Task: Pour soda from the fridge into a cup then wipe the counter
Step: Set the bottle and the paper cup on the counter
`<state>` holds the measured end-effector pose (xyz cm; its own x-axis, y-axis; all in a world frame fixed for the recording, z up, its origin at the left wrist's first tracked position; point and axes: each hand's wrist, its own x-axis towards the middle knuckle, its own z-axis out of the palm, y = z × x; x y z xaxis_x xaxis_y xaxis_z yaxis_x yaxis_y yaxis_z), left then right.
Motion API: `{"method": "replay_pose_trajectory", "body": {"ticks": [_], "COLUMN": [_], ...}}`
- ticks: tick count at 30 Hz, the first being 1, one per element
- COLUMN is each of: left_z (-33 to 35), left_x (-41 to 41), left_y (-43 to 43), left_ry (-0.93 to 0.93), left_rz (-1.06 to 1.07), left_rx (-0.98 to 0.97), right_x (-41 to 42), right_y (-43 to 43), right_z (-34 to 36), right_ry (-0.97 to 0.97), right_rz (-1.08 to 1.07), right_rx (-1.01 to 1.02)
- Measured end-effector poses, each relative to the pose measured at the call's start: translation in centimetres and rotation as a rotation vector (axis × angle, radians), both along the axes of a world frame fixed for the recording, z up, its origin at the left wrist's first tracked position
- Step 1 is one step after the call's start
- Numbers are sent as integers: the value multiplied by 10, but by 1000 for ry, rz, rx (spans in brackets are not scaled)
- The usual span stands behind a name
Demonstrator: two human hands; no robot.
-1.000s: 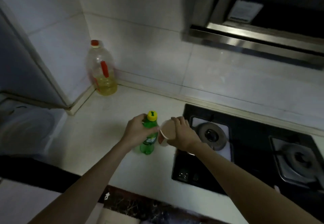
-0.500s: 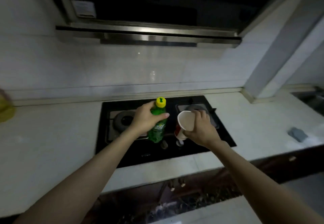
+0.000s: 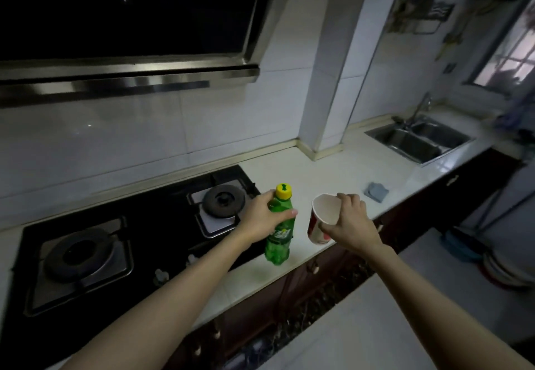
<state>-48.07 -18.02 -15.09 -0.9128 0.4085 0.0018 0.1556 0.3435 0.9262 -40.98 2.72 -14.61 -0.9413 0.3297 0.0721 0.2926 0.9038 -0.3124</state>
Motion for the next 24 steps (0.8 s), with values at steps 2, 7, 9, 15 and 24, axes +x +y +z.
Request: {"method": "replay_pose_trajectory", "body": {"ticks": [2,7,9,15,24], "left_z": [-5,-15,-17,-21,-51], "left_x": [-20,-90,-119,-191,-262], "left_y": [25,94,121,185,229], "left_ry": [-10,-8,-29,-65,-142], "left_rz": [-26,-73,-84,-108,9], "left_rx": [-8,-15,-8,3,-13], "right_x": [-16,-75,-102,-181,-274], "right_y": [21,75,96,158,211], "right_z": [-5,-16,-17,-21,-54], "right_ry": [-14,-29,-59,-89,-186], "right_rz": [-24,-47,-49,-44,62], "right_rx": [-5,-13,-16,7,-39]}}
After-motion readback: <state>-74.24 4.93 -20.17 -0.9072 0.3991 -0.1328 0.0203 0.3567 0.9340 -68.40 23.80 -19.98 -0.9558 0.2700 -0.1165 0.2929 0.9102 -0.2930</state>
